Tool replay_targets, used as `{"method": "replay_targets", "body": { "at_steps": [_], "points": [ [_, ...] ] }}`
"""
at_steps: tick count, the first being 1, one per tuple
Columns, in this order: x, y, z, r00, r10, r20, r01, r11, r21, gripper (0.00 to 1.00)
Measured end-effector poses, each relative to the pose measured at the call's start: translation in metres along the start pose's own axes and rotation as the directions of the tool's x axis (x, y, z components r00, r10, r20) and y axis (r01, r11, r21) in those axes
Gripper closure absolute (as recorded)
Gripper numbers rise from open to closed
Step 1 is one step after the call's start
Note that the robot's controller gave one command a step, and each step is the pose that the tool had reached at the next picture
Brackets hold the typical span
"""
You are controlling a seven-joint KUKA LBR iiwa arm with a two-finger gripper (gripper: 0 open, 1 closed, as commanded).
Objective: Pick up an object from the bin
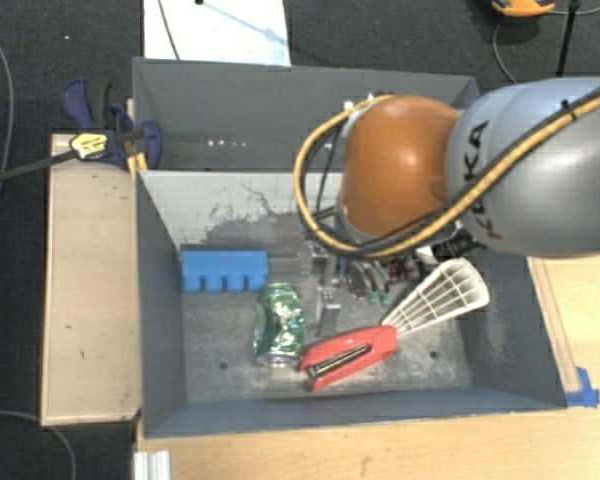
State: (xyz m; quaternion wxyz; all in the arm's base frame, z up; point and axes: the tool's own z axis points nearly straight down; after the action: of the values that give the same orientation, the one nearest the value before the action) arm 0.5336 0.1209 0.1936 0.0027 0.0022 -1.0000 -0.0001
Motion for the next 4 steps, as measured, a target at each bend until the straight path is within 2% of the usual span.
{"method": "replay_targets", "body": {
  "at_steps": [1,2,3,4],
  "points": [
    [-0.001,-0.001,-0.005,1.0,0.003,0.008,-0.003,1.0,-0.001,0.0],
    [0.016,-0.015,0.021,0.989,-0.145,0.013,0.145,0.989,0.0,0.0],
    [0.04,-0.022,0.038,0.961,-0.276,-0.001,0.276,0.961,0.0,0.0],
    [0.045,-0.034,0.038,0.997,-0.08,0.013,0.08,0.997,-0.002,0.0]
  ]
}}
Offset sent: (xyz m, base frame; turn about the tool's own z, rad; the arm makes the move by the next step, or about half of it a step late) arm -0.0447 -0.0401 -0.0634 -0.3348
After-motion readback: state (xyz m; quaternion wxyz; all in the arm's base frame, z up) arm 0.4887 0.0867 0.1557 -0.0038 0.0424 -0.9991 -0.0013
